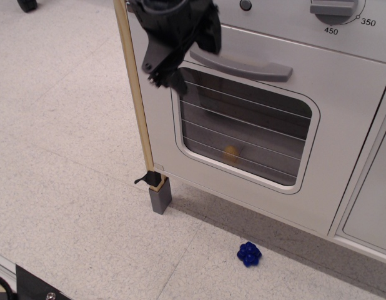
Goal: Open oven
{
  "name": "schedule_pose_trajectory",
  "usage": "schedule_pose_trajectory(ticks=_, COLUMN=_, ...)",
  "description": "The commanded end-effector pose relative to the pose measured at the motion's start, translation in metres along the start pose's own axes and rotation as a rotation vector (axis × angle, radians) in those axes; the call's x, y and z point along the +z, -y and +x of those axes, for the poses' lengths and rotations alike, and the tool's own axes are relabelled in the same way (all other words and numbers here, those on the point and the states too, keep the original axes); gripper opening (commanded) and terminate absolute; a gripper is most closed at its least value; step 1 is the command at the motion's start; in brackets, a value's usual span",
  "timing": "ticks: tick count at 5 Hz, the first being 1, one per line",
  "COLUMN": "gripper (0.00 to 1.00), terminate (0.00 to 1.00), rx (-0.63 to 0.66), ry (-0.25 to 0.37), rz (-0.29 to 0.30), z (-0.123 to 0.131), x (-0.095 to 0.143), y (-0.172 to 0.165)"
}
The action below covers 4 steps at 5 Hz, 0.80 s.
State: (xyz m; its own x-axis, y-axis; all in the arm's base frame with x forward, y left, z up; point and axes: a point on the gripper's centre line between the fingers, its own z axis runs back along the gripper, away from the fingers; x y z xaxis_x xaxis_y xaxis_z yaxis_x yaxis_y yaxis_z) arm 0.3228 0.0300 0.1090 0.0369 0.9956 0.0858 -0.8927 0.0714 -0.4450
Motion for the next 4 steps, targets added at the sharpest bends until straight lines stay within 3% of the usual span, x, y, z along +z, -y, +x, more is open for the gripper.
schedule_pose_trajectory(ticks=1, gripper=1.0, terminate=0.0, rx=0.167, ry=-0.015, rz=-0.075, z=0.007, x=-0.008, y=0.01)
schedule_pose_trajectory(ticks=4, gripper=1.0, terminate=0.0, rx=0.229, ry=-0.101, rz=-0.058, z=-0.004, x=-0.041, y=0.012)
